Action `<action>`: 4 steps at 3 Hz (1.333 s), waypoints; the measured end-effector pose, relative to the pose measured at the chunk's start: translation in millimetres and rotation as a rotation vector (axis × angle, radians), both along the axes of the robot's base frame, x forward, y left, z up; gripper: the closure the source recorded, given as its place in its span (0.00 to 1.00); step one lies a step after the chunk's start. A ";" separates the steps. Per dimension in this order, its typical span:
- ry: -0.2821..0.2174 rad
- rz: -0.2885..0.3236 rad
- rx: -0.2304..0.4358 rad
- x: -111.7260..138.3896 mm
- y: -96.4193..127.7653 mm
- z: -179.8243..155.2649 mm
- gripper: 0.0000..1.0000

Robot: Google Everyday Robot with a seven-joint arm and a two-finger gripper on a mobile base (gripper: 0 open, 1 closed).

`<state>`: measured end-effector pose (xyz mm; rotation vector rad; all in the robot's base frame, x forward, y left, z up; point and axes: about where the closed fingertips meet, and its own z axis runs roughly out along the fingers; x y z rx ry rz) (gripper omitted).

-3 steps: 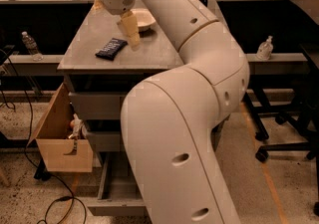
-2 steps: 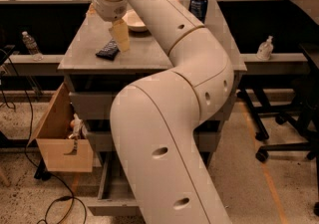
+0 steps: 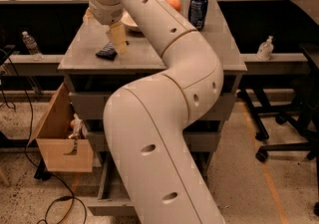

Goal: Place rxbar blueberry into bottom drawer

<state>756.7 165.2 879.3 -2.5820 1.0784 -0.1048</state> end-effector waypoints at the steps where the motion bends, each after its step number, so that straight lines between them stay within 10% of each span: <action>1: 0.040 -0.003 -0.004 -0.9 -2.5 -12.6 0.00; 4: 0.089 -0.054 -0.015 5.2 -3.1 -33.8 0.00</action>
Offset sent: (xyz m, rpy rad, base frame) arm 0.0016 -0.0357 -0.0056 -0.0642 0.1589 -0.0652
